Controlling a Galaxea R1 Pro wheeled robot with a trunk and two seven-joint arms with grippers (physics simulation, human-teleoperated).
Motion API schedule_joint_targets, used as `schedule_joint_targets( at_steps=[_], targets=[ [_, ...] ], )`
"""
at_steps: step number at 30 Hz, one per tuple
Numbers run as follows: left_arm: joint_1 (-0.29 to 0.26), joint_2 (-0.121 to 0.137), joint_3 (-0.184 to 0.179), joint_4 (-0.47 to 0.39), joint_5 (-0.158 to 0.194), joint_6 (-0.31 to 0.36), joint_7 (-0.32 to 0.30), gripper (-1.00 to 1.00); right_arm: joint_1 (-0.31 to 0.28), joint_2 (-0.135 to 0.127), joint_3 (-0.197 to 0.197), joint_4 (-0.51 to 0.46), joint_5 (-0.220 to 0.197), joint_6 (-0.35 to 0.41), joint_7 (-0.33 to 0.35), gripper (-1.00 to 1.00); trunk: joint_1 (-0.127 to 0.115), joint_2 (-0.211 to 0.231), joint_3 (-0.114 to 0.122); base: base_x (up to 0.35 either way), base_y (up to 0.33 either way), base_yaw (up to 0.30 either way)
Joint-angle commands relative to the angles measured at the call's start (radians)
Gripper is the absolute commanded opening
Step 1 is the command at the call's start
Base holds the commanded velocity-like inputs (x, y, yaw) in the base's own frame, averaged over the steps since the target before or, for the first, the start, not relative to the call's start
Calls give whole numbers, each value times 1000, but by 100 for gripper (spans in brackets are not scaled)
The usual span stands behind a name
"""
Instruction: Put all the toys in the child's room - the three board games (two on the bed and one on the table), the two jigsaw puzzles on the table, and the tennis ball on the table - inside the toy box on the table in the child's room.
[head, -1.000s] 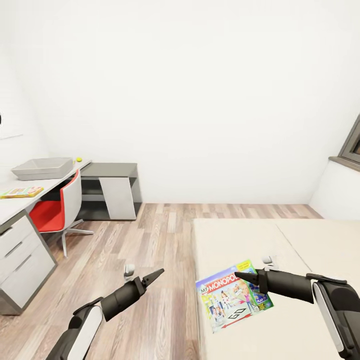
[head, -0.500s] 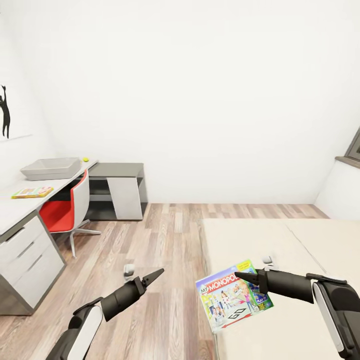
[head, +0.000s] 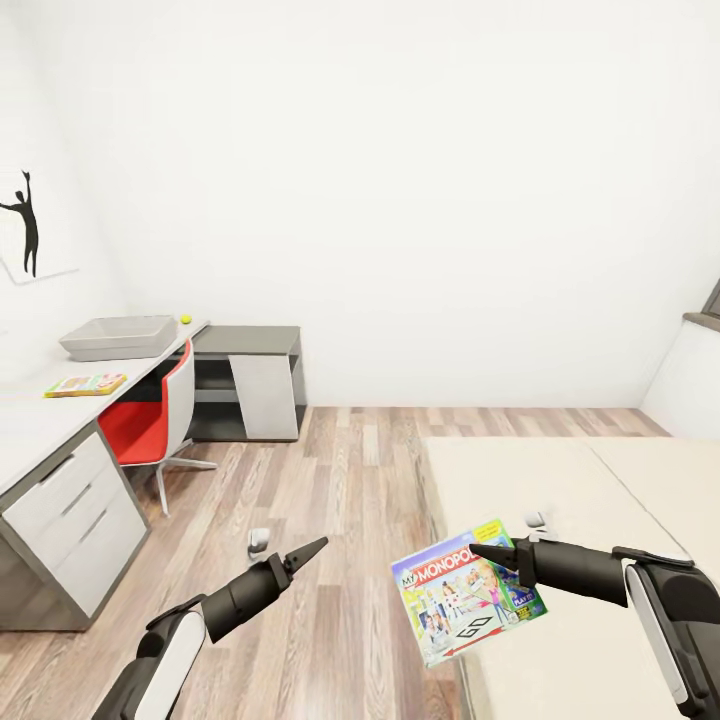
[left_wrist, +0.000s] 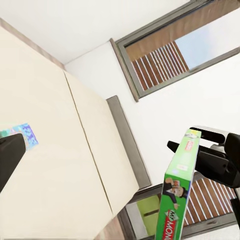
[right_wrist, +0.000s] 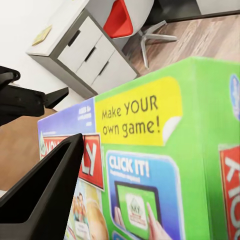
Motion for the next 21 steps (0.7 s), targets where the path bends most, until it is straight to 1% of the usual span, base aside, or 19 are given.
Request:
schedule_joint_targets(
  at_steps=[1,21],
  targets=[
    [-1,0,0,0,6,7,-1,100,-1,0,0,-1,-7,11,0,-100,1,-2,-2,0,264,0],
    [-1,0,1,0,4,7,-1,100,-1,-1,0,0,-6,11,-1,-100,1,-2,-2,1,264,0]
  ],
)
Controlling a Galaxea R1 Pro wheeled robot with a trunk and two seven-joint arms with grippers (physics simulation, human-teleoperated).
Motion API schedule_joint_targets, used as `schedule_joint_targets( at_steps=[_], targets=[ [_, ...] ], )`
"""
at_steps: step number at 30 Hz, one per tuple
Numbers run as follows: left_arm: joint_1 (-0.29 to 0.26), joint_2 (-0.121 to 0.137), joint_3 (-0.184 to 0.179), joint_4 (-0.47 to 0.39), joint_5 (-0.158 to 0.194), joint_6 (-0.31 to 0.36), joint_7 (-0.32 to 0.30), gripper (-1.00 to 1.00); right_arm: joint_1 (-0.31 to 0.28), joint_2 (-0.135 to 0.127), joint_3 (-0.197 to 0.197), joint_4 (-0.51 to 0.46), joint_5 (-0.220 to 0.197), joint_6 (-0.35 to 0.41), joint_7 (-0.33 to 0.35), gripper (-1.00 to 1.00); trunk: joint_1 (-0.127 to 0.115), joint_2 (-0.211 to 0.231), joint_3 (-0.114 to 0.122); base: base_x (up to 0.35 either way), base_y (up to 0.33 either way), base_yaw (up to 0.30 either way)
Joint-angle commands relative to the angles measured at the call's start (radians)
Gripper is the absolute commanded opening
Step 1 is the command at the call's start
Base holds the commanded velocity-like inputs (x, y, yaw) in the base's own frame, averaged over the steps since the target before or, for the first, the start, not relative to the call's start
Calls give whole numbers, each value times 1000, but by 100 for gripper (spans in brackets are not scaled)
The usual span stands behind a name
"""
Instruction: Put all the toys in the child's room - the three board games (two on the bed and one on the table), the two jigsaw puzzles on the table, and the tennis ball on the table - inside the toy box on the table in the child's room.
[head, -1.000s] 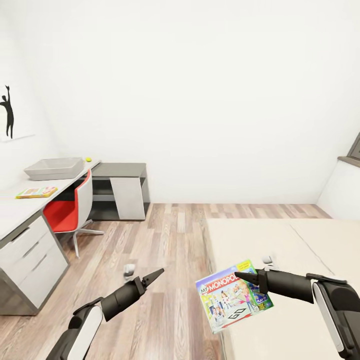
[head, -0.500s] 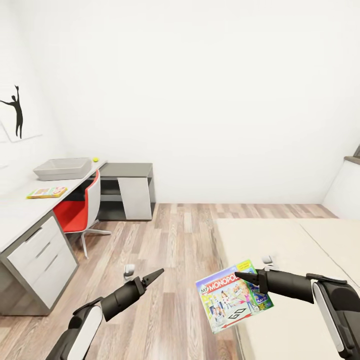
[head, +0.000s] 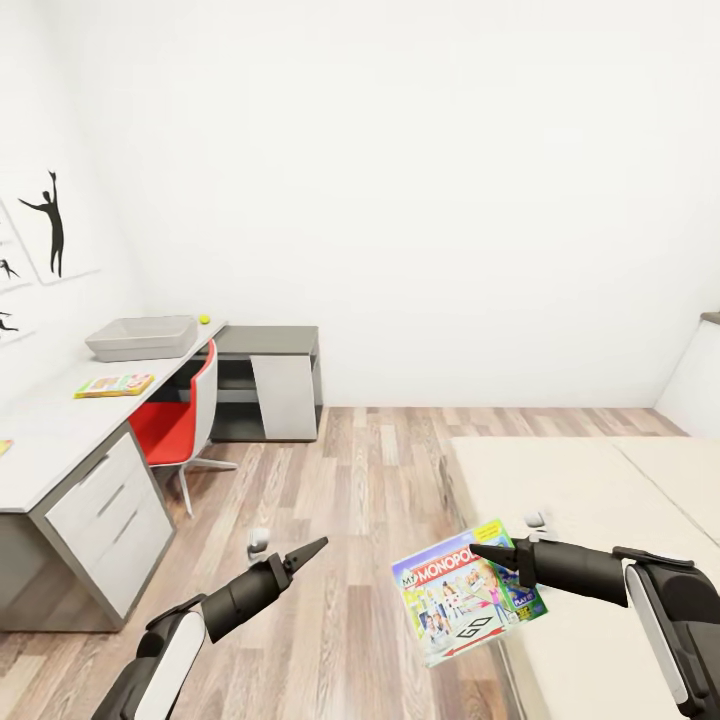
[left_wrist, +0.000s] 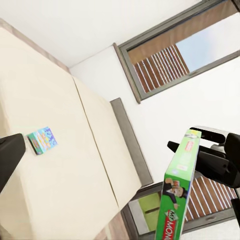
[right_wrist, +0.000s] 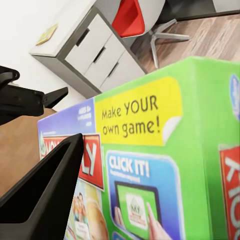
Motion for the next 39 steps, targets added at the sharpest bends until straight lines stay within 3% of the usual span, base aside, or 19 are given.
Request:
schedule_joint_targets(
  at_steps=[1,6,11,18,22,34,39],
  targets=[
    [-1,0,0,0,6,7,-1,100,-1,0,0,-1,-7,11,0,-100,1,-2,-2,13,264,0],
    [-1,0,0,0,5,7,1,100,-1,0,0,0,-5,10,-1,-100,1,-2,-2,38,236,0],
    [-29,-25,-25,-28,35,36,29,100,-29,-28,-29,16,-25,-10,13,-100,1,-2,-2,0,0,0],
    [-68,-25,-25,-68,77,76,68,100,-69,-68,-68,16,-53,-10,13,-100,1,-2,-2,0,0,0],
    [-91,-25,-25,-90,101,99,91,100,-92,-90,-68,16,-71,-10,13,-100,1,-2,-2,0,0,0],
    [-159,-25,-25,-158,174,168,158,100,-93,-90,-68,16,-141,-10,13,-100,1,-2,-2,0,0,0],
    [-160,-25,-25,-186,203,196,186,100,-93,-90,-68,16,-170,-10,13,-100,1,-2,-2,0,0,0]
  ],
)
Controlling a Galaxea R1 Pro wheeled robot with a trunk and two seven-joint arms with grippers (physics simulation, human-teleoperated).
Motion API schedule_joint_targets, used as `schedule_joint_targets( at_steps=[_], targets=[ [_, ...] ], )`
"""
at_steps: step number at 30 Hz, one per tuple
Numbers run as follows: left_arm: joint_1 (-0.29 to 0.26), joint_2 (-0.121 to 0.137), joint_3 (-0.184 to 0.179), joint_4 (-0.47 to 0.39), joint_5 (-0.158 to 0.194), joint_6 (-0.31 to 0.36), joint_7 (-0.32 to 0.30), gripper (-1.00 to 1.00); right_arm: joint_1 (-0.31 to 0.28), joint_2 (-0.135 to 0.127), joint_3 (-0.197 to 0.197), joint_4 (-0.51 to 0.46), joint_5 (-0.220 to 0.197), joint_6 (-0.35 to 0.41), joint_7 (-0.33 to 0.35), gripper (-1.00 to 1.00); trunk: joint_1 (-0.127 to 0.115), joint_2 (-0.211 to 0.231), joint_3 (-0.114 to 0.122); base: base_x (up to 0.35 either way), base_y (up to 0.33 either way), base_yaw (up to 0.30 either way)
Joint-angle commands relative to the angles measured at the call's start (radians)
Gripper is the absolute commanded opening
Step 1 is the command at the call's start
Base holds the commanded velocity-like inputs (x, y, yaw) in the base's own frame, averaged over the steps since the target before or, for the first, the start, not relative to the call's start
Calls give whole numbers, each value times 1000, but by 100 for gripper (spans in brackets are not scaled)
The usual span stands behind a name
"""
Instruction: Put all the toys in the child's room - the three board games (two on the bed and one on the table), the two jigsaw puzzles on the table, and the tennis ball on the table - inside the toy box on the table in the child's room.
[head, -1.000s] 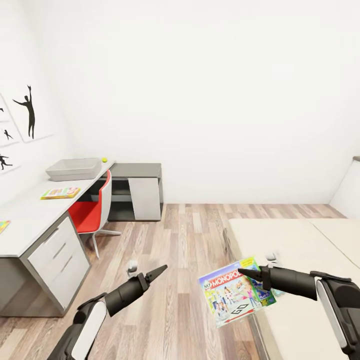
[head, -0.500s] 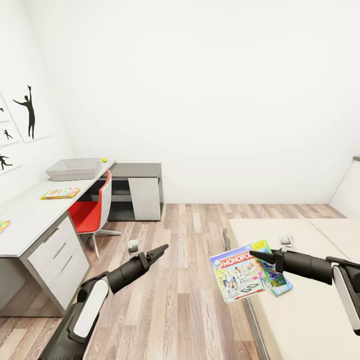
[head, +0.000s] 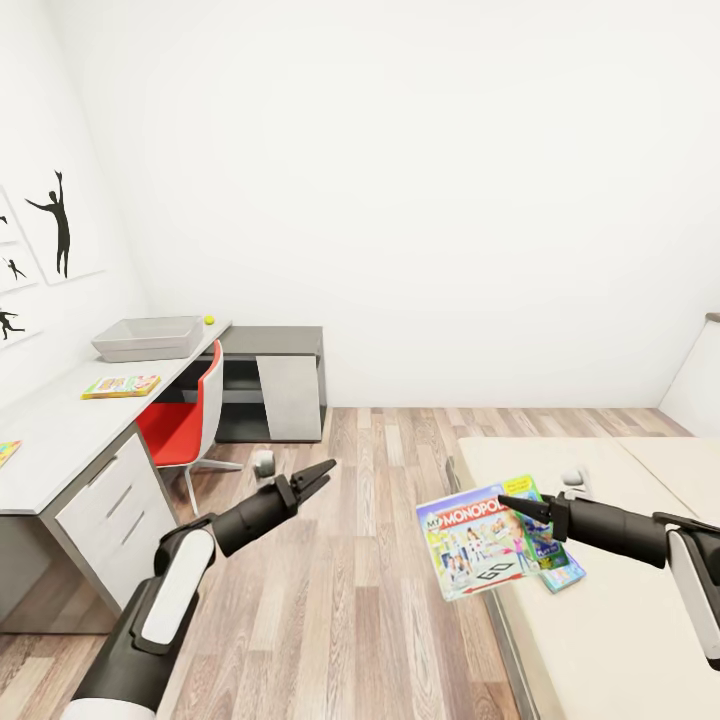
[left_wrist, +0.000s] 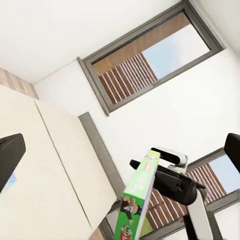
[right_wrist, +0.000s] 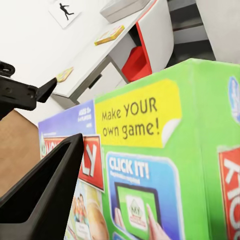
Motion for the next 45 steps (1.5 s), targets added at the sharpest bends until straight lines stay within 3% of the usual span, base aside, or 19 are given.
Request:
schedule_joint_targets(
  at_steps=[1,5,10,13,21,25,30,31,45],
  targets=[
    [-1,0,1,-6,9,12,6,100,-1,0,0,0,-8,5,2,-100,1,-2,-2,0,0,0],
    [-1,0,1,-28,33,25,28,100,-1,0,0,0,-27,5,2,-100,1,-2,-2,0,0,0],
    [5,5,7,-43,62,19,56,100,5,6,5,-5,-21,9,8,-100,1,-2,-2,0,0,0],
    [22,22,23,-26,43,2,72,100,12,23,22,-14,-6,18,3,-100,1,-2,-2,0,0,0],
    [63,68,68,19,-7,-45,27,100,16,68,66,-27,32,33,-4,-100,1,-2,-2,0,0,0],
    [47,90,91,42,-30,-65,4,100,16,90,71,-29,53,35,-5,-100,1,-2,-2,0,0,0],
    [35,94,119,70,-51,-42,-24,100,15,119,63,-30,81,37,-6,-100,1,-2,-2,0,0,0],
    [34,94,142,74,-52,-39,-80,100,15,140,56,-30,167,38,-7,-100,1,-2,-2,0,0,0],
    [31,97,151,17,-46,8,-19,100,12,147,23,-31,170,39,-8,-100,1,-2,-2,0,0,0]
  ],
)
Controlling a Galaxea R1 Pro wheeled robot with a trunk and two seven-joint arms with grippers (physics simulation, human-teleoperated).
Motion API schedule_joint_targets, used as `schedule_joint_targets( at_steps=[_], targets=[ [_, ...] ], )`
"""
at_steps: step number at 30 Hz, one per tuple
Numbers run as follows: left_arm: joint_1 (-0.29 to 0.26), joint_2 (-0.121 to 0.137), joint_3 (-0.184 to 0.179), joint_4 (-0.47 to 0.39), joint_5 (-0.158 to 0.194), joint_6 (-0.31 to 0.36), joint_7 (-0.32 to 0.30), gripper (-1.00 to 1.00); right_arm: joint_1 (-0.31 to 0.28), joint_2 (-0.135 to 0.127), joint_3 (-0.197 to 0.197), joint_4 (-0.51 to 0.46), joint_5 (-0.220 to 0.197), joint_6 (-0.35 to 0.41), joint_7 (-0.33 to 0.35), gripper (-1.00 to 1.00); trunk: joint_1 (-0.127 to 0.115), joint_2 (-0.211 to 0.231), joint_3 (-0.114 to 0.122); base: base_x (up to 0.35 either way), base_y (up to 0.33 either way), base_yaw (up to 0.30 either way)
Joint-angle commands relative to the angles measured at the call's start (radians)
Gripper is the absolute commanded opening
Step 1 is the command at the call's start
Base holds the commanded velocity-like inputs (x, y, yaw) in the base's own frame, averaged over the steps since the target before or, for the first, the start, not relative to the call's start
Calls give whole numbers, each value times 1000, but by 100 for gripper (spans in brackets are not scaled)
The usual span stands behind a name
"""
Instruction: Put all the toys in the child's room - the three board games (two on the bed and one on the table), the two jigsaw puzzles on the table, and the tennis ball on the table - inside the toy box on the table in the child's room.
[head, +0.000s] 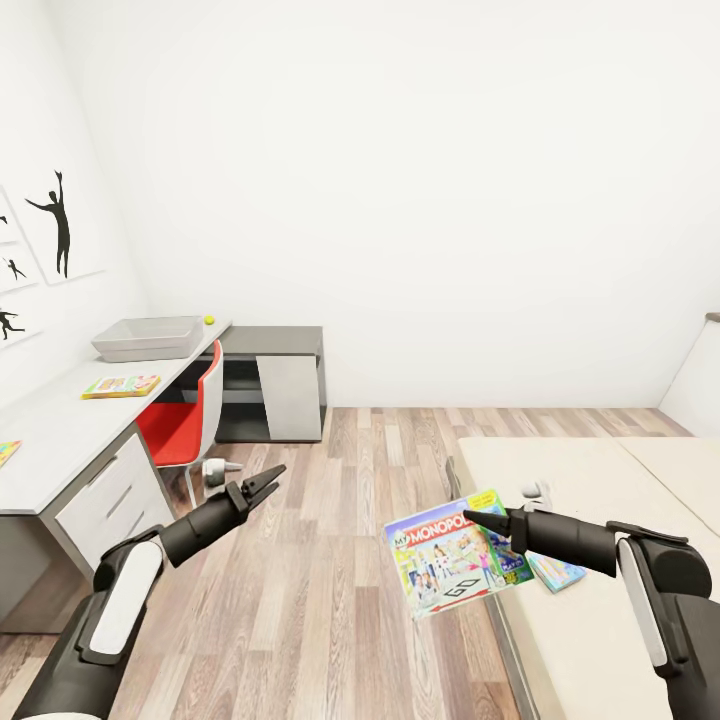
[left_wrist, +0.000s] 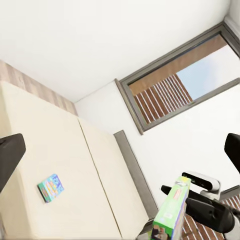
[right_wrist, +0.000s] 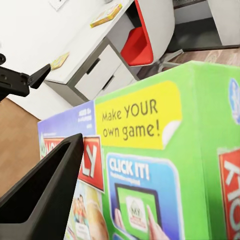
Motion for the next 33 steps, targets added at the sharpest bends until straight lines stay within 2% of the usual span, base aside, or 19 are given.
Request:
schedule_joint_targets(
  at_steps=[1,19,33],
  targets=[
    [0,1,1,-7,2,13,1,100,-1,0,-2,0,-5,9,0,-100,1,-2,-2,0,0,0],
    [4,4,2,-34,-6,41,11,100,-3,18,-5,0,-3,52,-8,-100,1,-2,-2,0,0,0],
    [3,1,-1,-31,-7,38,54,100,-3,24,-6,0,-4,63,-8,-100,1,-2,-2,0,0,0]
  ],
)
